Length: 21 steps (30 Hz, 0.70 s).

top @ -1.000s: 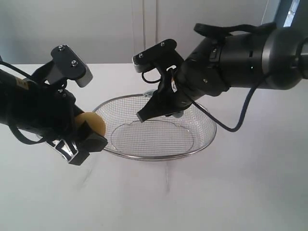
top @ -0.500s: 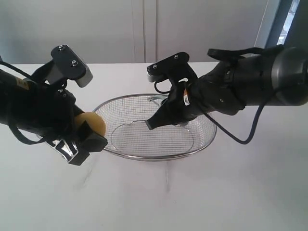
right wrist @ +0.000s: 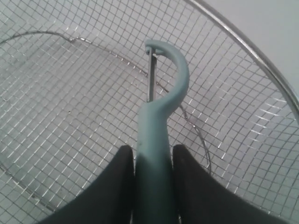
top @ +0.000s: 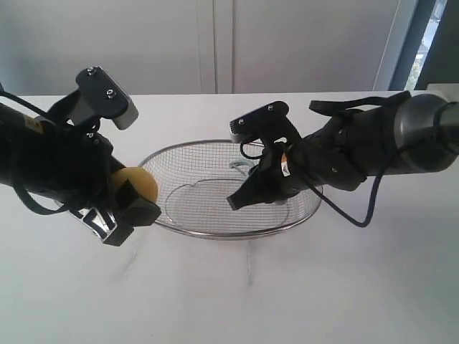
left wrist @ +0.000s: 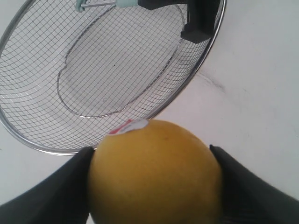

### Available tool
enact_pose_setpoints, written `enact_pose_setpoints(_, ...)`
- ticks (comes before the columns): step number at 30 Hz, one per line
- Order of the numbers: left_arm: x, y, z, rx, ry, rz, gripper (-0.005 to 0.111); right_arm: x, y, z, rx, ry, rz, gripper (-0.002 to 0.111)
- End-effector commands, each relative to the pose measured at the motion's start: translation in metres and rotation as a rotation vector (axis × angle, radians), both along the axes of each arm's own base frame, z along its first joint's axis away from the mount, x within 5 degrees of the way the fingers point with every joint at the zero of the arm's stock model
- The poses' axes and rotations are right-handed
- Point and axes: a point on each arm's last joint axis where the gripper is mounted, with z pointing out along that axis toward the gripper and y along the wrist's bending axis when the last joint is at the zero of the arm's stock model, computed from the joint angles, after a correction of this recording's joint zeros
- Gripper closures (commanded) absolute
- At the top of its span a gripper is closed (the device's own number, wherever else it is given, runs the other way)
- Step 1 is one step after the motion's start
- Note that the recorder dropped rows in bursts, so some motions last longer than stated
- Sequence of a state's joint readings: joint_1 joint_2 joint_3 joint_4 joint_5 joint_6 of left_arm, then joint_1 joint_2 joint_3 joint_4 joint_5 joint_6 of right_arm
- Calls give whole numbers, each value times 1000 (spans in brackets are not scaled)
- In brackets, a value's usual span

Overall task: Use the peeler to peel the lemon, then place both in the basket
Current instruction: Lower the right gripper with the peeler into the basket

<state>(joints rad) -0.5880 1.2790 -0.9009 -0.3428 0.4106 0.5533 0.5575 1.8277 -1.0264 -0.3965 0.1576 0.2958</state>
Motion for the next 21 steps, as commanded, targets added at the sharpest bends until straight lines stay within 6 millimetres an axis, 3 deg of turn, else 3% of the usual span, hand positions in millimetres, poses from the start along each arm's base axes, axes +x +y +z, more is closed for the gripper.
enact_pose_setpoints(1,-2,-1,5,-25,2,5,107,3,-1,-11,-5,9,4,108)
enact_pose_setpoints(14,-2,-1,5,-28,4,6,107,4,-1,-25,-26,42,3,107)
enact_pose_setpoints(21,-2,-1,5,-28,4,6,107,4,-1,-26,-31,48,1,86)
